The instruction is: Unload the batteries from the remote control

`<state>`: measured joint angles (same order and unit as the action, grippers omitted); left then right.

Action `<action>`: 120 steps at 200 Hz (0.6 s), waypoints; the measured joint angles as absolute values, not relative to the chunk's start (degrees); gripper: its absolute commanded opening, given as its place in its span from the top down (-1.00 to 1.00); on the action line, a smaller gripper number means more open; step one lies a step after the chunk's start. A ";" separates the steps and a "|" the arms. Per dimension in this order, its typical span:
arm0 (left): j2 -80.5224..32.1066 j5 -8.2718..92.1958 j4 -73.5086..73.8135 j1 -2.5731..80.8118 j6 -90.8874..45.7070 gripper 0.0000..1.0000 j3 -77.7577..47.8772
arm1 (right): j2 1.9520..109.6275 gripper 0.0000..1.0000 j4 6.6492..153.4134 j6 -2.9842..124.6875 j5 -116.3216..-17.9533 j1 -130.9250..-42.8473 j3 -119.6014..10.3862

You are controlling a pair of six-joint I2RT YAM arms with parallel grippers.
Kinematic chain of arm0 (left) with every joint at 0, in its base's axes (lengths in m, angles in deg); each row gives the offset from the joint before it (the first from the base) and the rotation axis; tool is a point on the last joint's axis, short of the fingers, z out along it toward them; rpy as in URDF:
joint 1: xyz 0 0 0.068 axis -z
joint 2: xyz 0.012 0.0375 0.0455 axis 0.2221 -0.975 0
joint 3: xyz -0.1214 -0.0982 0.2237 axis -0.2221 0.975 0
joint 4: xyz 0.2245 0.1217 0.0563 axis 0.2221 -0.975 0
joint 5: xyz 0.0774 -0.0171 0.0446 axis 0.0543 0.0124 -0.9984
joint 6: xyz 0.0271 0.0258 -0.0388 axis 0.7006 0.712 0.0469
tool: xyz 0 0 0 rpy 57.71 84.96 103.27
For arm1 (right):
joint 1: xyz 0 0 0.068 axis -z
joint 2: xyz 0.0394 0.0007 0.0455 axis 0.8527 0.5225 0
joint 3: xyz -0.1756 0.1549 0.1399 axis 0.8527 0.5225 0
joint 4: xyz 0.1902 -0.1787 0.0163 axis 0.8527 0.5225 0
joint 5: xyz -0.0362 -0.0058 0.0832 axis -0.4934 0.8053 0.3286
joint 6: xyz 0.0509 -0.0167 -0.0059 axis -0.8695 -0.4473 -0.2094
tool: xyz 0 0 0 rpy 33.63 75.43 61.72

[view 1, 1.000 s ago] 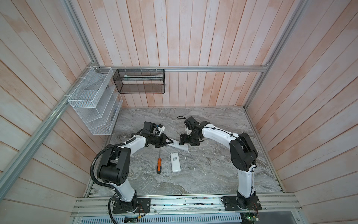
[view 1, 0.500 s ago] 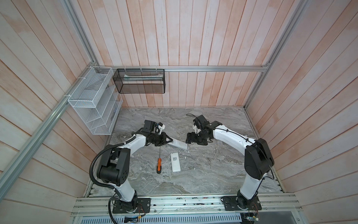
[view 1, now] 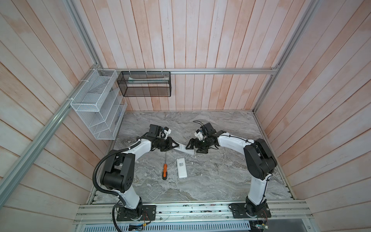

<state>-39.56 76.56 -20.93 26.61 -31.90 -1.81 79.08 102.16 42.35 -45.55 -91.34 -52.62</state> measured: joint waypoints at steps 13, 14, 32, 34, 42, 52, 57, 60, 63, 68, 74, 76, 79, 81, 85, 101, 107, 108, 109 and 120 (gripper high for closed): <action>-39.56 76.58 -20.93 26.61 -31.90 1.00 -1.81 | 80.17 -0.89 101.90 42.06 -45.51 -91.34 -53.03; -39.56 76.60 -20.93 26.61 -31.90 1.00 -1.81 | 80.28 -0.89 101.88 42.02 -45.49 -91.34 -53.08; -39.58 76.71 -20.89 26.61 -31.90 1.00 -1.81 | 81.28 -0.87 101.44 41.54 -45.51 -91.34 -53.45; -39.58 76.71 -20.89 26.59 -31.90 1.00 -1.81 | 81.37 -0.87 101.37 41.43 -45.49 -91.32 -53.47; -39.62 76.80 -20.89 26.54 -31.92 1.00 -1.81 | 81.50 -0.86 101.26 41.21 -45.22 -91.28 -53.54; -39.75 77.04 -20.76 26.50 -31.92 1.00 -1.81 | 81.57 -0.86 101.02 41.03 -45.14 -91.23 -53.58; -39.78 77.15 -20.73 26.50 -31.90 1.00 -1.81 | 81.63 -0.86 100.94 40.97 -45.14 -91.23 -53.63; -39.80 77.21 -20.73 26.48 -31.92 1.00 -1.81 | 81.68 -0.86 100.91 40.97 -45.14 -91.21 -53.67; -39.82 77.26 -20.71 26.48 -31.92 1.00 -1.81 | 81.72 -0.86 100.87 40.92 -45.14 -91.19 -53.76; -39.89 77.36 -20.62 26.44 -31.92 1.00 -1.81 | 81.79 -0.85 100.76 40.79 -45.14 -91.19 -53.89; -39.95 77.45 -20.56 26.39 -31.94 1.00 -1.81 | 81.85 -0.85 100.59 40.77 -45.11 -91.19 -54.00; -39.97 77.52 -20.51 26.37 -31.94 1.00 -1.79 | 81.85 -0.86 100.52 40.75 -45.11 -91.19 -54.04; -40.00 77.63 -20.43 26.35 -31.96 1.00 -1.79 | 81.87 -0.85 100.50 40.66 -45.11 -91.19 -54.11; -40.02 77.69 -20.32 26.35 -31.98 1.00 -1.75 | 81.87 -0.86 100.45 40.62 -45.11 -91.19 -54.15; -40.08 77.78 -20.27 26.33 -31.98 1.00 -1.72 | 81.90 -0.85 100.32 40.60 -45.11 -91.19 -54.19; -40.28 78.17 -19.73 26.22 -32.16 1.00 -1.61 | 81.90 -0.86 99.97 40.49 -45.09 -91.19 -54.28; -40.39 78.28 -19.49 26.24 -32.20 1.00 -1.61 | 81.90 -0.85 99.93 40.42 -45.09 -91.19 -54.30; -40.41 78.30 -19.47 26.24 -32.20 1.00 -1.61 | 81.90 -0.85 99.93 40.42 -45.09 -91.19 -54.30; -40.43 78.30 -19.44 26.24 -32.20 1.00 -1.61 | 81.90 -0.85 99.93 40.40 -45.09 -91.19 -54.32; -40.65 78.52 -19.09 26.24 -32.33 1.00 -1.61 | 81.98 -0.84 100.00 40.40 -45.11 -91.19 -54.46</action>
<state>-40.65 78.52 -19.09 26.24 -32.33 -1.61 81.98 100.00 40.40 -45.11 -91.19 -54.46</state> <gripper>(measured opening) 0.182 0.927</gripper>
